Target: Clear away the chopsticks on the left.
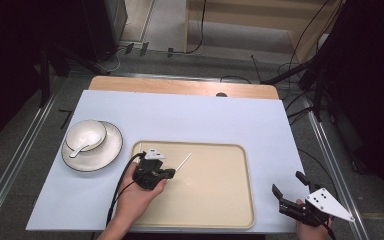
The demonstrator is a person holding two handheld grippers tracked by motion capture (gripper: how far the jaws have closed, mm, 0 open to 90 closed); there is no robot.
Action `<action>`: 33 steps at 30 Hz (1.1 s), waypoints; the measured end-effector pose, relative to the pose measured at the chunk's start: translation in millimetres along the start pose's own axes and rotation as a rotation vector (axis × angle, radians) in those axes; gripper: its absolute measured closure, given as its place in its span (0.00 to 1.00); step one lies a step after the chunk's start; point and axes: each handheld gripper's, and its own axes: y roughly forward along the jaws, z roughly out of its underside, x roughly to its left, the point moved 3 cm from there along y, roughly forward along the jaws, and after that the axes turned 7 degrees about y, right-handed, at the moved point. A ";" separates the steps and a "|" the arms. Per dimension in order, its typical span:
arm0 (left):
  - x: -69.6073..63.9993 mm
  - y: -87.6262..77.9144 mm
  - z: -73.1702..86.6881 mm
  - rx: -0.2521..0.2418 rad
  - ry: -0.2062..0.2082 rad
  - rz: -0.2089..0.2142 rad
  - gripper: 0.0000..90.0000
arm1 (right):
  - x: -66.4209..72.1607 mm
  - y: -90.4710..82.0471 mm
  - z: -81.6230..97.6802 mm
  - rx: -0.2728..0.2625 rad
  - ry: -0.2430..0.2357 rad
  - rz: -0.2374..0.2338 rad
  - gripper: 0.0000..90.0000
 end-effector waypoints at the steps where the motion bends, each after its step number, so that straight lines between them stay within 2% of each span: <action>1: 0.1 4.5 -1.9 0.006 0.001 0.003 1.00 | 0.6 0.1 -0.2 0.002 -0.002 -0.005 0.14; 4: 0.2 22.6 -9.0 0.028 -0.006 0.013 1.00 | 1.9 0.0 -0.5 0.003 -0.004 -0.017 0.14; 8: -5.2 35.9 -20.3 0.023 -0.007 0.020 1.00 | 1.7 0.0 -0.1 0.003 0.002 -0.017 0.14; 10: -7.8 40.4 -26.2 0.026 0.003 0.006 1.00 | 1.4 0.3 0.0 0.003 -0.001 -0.012 0.14; 13: -7.9 47.7 -33.0 0.021 -0.012 -0.002 1.00 | 0.9 0.7 0.2 0.003 0.007 -0.006 0.14; 17: -5.1 59.1 -31.5 0.064 -0.006 -0.033 1.00 | 1.5 0.3 0.3 0.002 0.002 -0.006 0.14; 21: -2.1 58.1 -31.3 0.060 -0.004 -0.065 1.00 | 2.3 0.9 0.0 0.000 -0.004 -0.007 0.14; 22: -1.2 57.9 -30.9 0.058 -0.011 -0.059 1.00 | 2.5 1.1 0.2 0.002 -0.003 -0.008 0.14; 30: 8.7 53.5 -28.2 0.043 -0.048 -0.087 1.00 | 2.8 1.2 0.3 0.004 -0.004 -0.010 0.14; 33: 14.0 50.3 -26.0 0.037 -0.059 -0.110 1.00 | 2.3 1.5 0.7 0.005 -0.001 -0.006 0.14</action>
